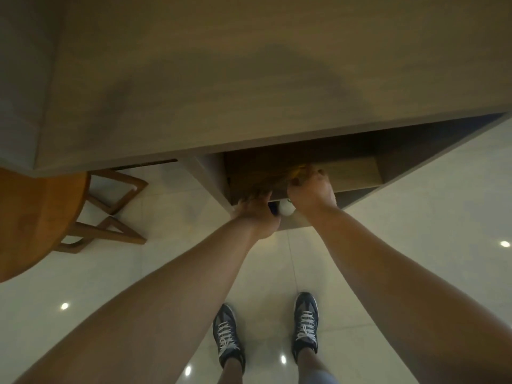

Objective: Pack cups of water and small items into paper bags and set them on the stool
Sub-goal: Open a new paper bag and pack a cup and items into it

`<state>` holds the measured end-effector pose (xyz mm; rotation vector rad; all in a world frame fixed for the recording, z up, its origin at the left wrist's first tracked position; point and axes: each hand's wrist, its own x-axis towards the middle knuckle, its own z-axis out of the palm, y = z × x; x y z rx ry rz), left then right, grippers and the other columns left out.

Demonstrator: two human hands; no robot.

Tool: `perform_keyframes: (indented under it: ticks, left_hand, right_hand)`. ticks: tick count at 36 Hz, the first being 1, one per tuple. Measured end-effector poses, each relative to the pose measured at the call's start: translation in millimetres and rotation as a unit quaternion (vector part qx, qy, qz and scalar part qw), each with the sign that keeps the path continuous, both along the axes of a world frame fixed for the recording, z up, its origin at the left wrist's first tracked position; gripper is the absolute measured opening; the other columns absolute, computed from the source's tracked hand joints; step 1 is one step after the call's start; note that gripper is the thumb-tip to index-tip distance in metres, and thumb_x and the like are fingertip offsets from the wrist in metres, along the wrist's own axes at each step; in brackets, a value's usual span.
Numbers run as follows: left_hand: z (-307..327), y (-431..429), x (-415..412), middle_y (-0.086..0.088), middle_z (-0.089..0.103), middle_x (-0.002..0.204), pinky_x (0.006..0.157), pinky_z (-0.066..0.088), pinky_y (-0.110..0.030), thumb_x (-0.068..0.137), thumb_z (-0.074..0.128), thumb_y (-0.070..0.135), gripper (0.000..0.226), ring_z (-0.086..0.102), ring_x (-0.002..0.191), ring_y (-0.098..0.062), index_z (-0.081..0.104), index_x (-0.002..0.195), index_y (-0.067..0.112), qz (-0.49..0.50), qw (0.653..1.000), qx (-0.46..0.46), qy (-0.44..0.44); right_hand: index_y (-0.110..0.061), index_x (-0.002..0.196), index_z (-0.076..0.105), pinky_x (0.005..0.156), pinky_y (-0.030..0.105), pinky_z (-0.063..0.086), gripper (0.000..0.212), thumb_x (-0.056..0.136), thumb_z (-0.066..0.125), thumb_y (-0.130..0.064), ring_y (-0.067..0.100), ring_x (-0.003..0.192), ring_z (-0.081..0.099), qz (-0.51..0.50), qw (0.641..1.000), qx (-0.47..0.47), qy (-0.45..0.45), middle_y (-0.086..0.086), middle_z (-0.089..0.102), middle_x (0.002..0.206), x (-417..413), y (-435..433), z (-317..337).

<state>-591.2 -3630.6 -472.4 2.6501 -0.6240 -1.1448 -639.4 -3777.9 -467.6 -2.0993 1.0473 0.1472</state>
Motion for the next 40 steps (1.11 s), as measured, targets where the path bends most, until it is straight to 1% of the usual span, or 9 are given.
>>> perform_keyframes:
  ticks: [6,10,15,21,26,33,35,37,40]
  left_hand:
    - [-4.7,1.3,-3.4,0.006,0.015,0.173,0.121,0.034,-0.052,0.096,0.056,0.044,0.077,0.024,0.154,-0.034,0.020,0.163,0.035,-0.037,0.999,0.028,-0.020]
    - [0.1,-3.7,-1.5,0.008,0.019,0.172,0.118,0.040,-0.051,0.102,0.054,0.041,0.067,0.028,0.154,-0.030,0.025,0.162,0.036,-0.044,0.996,0.056,-0.046]
    - [4.6,-7.9,0.6,0.007,0.018,0.173,0.117,0.040,-0.051,0.101,0.054,0.040,0.065,0.029,0.153,-0.031,0.029,0.161,0.035,-0.051,0.995,0.075,-0.040]
    - [12.5,-13.5,6.0,0.005,0.016,0.173,0.120,0.037,-0.049,0.104,0.050,0.034,0.061,0.027,0.155,-0.029,0.031,0.162,0.032,-0.046,0.995,0.086,-0.014]
    - [19.7,-19.6,5.6,0.006,0.014,0.173,0.117,0.042,-0.049,0.106,0.046,0.033,0.058,0.031,0.153,-0.030,0.031,0.162,0.034,-0.048,0.993,0.104,-0.023]
    - [16.8,-4.1,-4.6,-0.009,0.063,0.127,0.094,0.055,-0.038,0.103,0.050,0.041,0.034,0.062,0.111,-0.029,0.056,0.133,0.026,0.096,0.995,0.004,0.029]
    - [25.5,-5.1,-10.7,-0.013,0.065,0.110,0.078,0.058,-0.034,0.106,0.049,0.030,0.017,0.064,0.095,-0.024,0.060,0.109,0.017,0.293,0.936,-0.133,0.146]
    - [38.2,-6.4,-18.8,-0.019,0.064,0.105,0.067,0.060,-0.035,0.111,0.037,0.026,0.033,0.066,0.088,-0.029,0.064,0.117,0.010,0.513,0.769,-0.250,0.287]
    - [66.7,4.6,-35.2,-0.014,0.078,0.106,0.090,0.062,-0.048,0.110,0.033,0.052,0.051,0.078,0.094,-0.032,0.064,0.113,0.012,0.620,0.654,-0.276,0.334]
  right_hand:
    - [-0.022,0.125,0.065,0.079,0.029,0.056,0.034,0.101,0.061,-0.045,0.011,0.094,0.057,-0.001,0.998,-0.063,-0.022,0.001,0.061,0.122,9.9,-6.9,2.9]
    - [-0.020,0.116,0.063,0.063,0.028,0.055,0.027,0.104,0.061,-0.044,0.015,0.084,0.069,-0.087,0.990,0.106,-0.018,0.002,0.066,0.099,35.1,-23.8,20.4]
    - [-0.014,0.124,0.058,0.072,0.027,0.065,0.018,0.109,0.056,-0.024,0.020,0.089,0.077,-0.227,0.892,0.385,-0.068,0.006,0.072,0.103,65.0,-30.2,31.4]
    - [-0.012,0.114,0.064,0.093,0.035,0.063,0.016,0.111,0.050,-0.020,0.020,0.086,0.080,-0.250,0.874,0.410,-0.066,0.007,0.080,0.087,37.0,-34.6,24.0]
    - [-0.018,0.124,0.065,0.070,0.028,0.057,0.018,0.107,0.060,-0.020,0.018,0.085,0.079,-0.291,0.845,0.427,-0.136,0.009,0.080,0.108,-9.3,-36.7,23.5]
    - [-0.012,0.127,0.061,0.071,0.025,0.056,0.021,0.107,0.054,-0.014,0.016,0.077,0.061,-0.319,0.741,0.538,-0.243,0.011,0.070,0.108,-88.3,-49.9,21.4]
    - [-0.011,0.117,0.061,0.061,0.022,0.052,0.016,0.107,0.048,-0.010,0.014,0.068,0.058,-0.309,0.750,0.534,-0.237,0.008,0.070,0.095,-109.1,-49.6,28.8]
    - [-0.011,0.103,0.063,0.052,0.020,0.047,0.018,0.106,0.046,-0.006,0.013,0.060,0.056,-0.307,0.764,0.522,-0.224,0.006,0.066,0.082,-129.5,-49.0,36.9]
    - [-0.009,0.094,0.066,0.050,0.020,0.046,0.019,0.103,0.050,-0.004,0.015,0.059,0.055,-0.296,0.790,0.502,-0.193,0.006,0.061,0.076,-159.0,-48.7,52.6]
